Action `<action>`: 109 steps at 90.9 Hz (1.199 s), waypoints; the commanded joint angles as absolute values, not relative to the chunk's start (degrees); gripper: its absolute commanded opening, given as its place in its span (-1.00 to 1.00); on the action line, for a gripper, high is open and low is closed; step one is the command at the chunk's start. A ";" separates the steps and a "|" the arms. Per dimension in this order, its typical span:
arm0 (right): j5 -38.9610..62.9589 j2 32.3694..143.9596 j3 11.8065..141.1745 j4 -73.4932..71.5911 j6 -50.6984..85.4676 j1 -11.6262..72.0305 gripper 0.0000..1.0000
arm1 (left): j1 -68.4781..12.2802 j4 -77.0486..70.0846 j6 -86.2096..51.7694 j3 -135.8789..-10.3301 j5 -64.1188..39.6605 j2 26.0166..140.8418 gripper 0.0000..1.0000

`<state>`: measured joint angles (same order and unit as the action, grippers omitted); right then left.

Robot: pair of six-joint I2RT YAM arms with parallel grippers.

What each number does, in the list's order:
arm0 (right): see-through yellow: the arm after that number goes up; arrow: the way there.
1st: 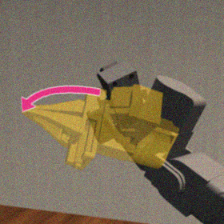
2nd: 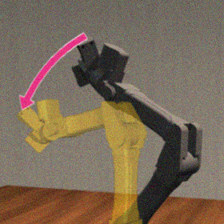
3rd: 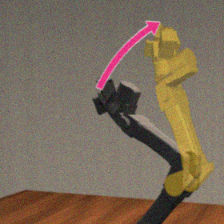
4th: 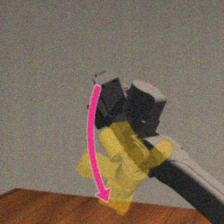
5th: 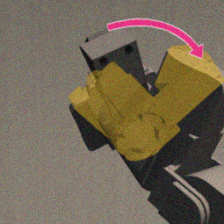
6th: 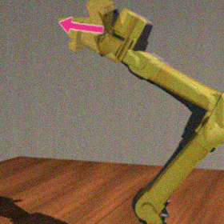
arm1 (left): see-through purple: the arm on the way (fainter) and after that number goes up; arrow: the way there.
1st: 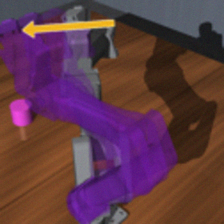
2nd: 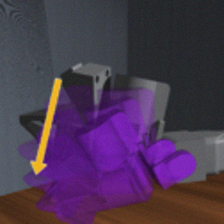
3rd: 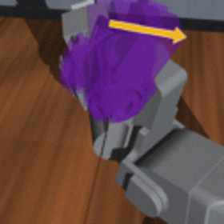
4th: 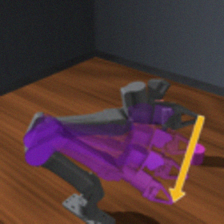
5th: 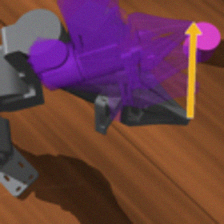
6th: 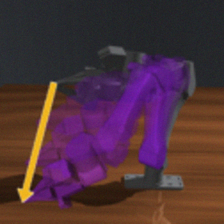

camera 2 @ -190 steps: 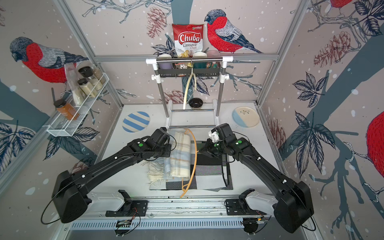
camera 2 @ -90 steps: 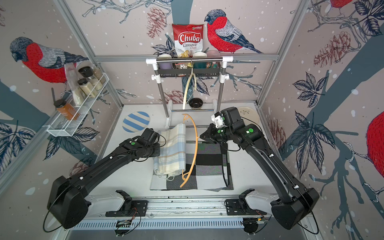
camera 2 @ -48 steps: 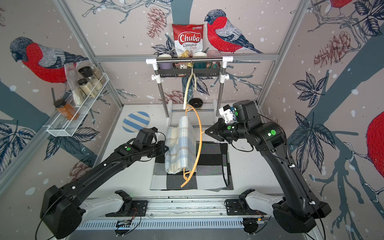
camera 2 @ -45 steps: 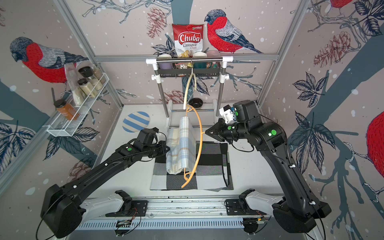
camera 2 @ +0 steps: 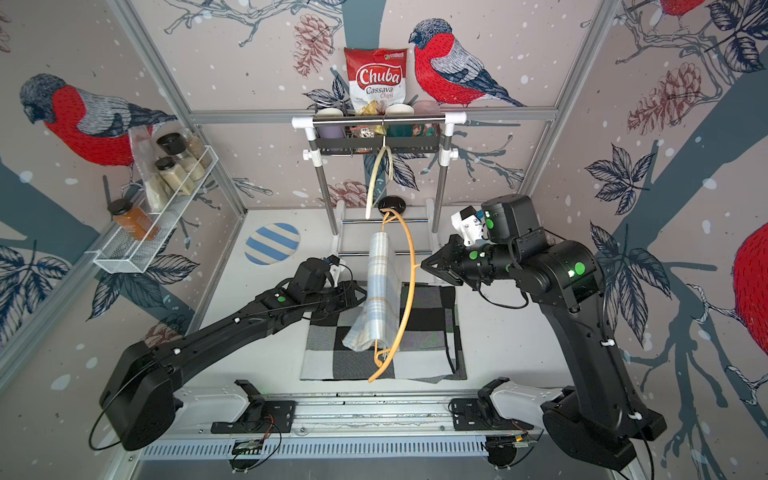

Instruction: Hang the scarf on the hanger

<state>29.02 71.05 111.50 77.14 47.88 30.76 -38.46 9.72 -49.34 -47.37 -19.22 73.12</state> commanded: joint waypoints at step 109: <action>37.59 78.42 131.71 81.91 44.92 29.55 -1.00 | -32.07 -31.53 -68.06 -25.10 -34.63 60.86 0.31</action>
